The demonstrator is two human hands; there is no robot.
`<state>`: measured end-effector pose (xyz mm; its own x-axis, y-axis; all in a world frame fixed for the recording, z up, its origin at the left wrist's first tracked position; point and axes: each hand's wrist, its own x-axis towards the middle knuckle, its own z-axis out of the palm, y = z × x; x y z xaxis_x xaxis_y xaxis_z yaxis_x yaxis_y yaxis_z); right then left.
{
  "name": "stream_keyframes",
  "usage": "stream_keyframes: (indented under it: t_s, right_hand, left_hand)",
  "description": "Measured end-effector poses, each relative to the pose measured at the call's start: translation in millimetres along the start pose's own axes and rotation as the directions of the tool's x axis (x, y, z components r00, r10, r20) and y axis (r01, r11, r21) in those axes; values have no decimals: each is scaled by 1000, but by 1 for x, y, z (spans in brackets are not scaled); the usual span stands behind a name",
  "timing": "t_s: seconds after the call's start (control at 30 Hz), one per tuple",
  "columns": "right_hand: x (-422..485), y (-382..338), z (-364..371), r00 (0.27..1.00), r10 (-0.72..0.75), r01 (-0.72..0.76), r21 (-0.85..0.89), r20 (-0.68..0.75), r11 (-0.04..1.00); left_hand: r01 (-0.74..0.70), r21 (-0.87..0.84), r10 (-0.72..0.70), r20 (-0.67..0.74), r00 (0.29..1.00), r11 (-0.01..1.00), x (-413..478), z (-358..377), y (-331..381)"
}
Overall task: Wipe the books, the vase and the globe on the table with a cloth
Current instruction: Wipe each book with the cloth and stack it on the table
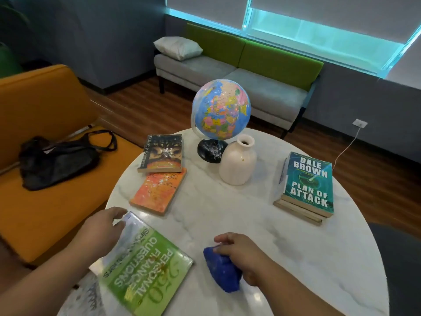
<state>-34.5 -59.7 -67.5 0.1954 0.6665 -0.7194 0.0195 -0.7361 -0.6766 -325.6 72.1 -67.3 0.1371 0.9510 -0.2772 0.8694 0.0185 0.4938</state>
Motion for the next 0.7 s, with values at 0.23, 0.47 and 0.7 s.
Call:
stream_keyframes:
  t_s: [0.23,0.47,0.7]
  right_hand:
    - [-1,7,29,1000,-6,12,-290,20,957]
    - [-3,15,33,1000,6,2,-279,27,960]
    - [1,22,9,996,-13,-19,-328,-94,944]
  left_hand:
    - [233,234,-274,161,948,944,-3,6,-56]
    - [146,253,-187,145,972,956,-6,4,-52]
    - [157,152,-191,250,949,976,-16,10,-12]
